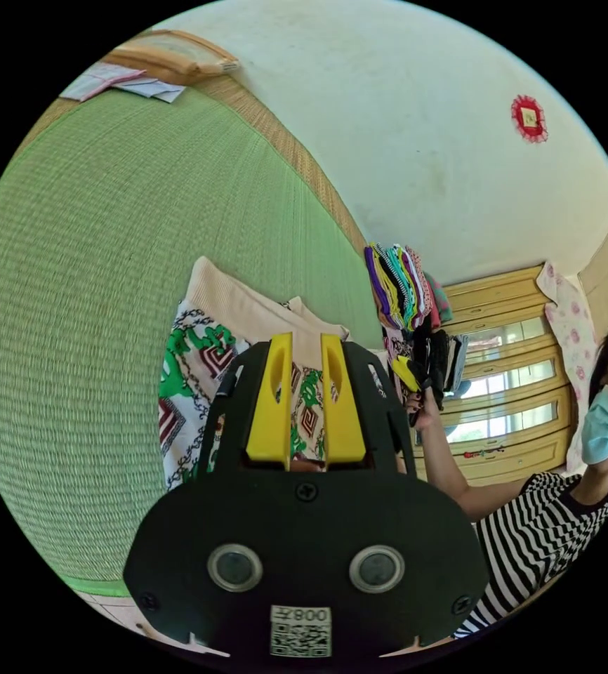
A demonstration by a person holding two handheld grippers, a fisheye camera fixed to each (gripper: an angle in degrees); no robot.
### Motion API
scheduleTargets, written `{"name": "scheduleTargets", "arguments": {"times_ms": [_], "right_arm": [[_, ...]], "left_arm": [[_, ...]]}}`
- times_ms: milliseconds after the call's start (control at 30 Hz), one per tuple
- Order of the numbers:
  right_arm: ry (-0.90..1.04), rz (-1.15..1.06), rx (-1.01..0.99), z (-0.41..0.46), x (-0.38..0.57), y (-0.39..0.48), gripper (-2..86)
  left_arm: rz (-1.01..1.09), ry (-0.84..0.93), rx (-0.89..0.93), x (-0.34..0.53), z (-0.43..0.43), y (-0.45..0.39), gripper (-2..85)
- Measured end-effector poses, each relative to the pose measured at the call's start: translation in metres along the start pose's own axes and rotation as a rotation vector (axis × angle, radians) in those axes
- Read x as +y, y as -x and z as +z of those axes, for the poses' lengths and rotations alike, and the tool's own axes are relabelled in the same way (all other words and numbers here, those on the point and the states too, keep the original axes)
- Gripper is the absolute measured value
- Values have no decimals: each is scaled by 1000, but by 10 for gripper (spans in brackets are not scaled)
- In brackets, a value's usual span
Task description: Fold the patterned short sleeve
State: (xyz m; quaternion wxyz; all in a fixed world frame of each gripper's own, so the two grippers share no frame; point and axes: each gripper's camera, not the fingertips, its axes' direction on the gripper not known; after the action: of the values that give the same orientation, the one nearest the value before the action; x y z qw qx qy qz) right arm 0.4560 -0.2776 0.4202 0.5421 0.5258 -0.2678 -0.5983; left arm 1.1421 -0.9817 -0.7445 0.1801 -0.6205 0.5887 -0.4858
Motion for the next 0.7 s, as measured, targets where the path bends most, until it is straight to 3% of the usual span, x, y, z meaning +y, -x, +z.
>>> {"name": "scheduleTargets", "arguments": {"times_ms": [200, 467, 633, 700], "right_arm": [[0, -45, 63, -4, 1, 41, 62], [232, -337, 616, 111, 17, 149, 41], [244, -405, 753, 134, 25, 171, 18], [237, -406, 751, 131, 25, 175, 13]], "left_arm": [[64, 23, -109, -25, 37, -52, 74], [236, 99, -369, -59, 95, -133, 71], [294, 164, -567, -72, 138, -167, 28], [288, 162, -563, -76, 142, -174, 19]]}}
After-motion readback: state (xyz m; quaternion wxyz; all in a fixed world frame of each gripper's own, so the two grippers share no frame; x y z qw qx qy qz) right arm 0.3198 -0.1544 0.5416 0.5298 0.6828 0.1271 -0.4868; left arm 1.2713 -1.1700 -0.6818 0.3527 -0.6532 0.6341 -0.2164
